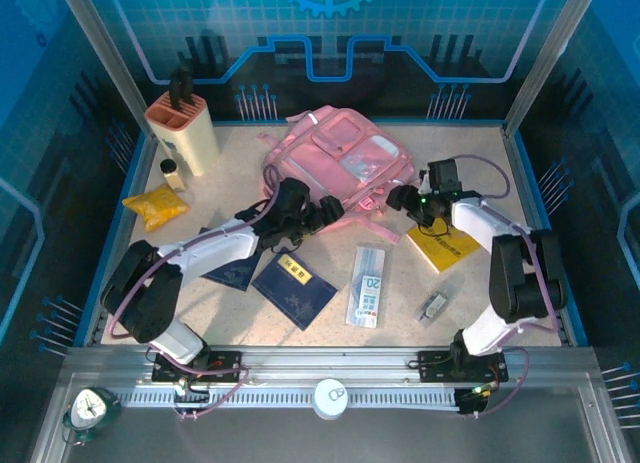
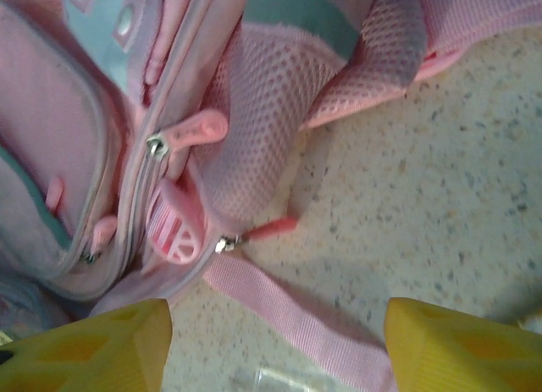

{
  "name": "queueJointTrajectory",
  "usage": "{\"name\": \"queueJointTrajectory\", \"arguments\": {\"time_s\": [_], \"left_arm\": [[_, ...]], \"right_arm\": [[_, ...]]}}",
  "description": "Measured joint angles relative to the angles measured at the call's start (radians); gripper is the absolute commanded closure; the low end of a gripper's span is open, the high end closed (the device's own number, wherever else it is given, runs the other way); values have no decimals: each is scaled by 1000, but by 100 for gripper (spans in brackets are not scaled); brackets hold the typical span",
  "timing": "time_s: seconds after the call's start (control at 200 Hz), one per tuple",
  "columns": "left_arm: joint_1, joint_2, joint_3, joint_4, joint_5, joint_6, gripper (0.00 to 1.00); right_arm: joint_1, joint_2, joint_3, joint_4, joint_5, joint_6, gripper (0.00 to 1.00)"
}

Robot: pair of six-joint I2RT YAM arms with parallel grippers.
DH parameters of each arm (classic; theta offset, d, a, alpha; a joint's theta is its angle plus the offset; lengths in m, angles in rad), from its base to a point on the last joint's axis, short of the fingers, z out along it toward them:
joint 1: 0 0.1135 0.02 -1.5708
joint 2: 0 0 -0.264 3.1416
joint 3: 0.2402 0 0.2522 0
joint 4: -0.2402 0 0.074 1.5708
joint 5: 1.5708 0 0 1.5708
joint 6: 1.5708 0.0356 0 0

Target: Pack the student bag

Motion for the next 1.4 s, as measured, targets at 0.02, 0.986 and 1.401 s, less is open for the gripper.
{"name": "queueJointTrajectory", "arguments": {"time_s": [0.02,0.986,1.401], "left_arm": [[-8,10,0,11,-1,5,1],[45,177,45,145,-37,196,1],[208,22,45,40,-69,377,2]], "right_arm": [[-1,20,9,6,-5,4,34],[18,193,109,207,-69,89,100],[148,-114,-180,308,-47,209,100]]}}
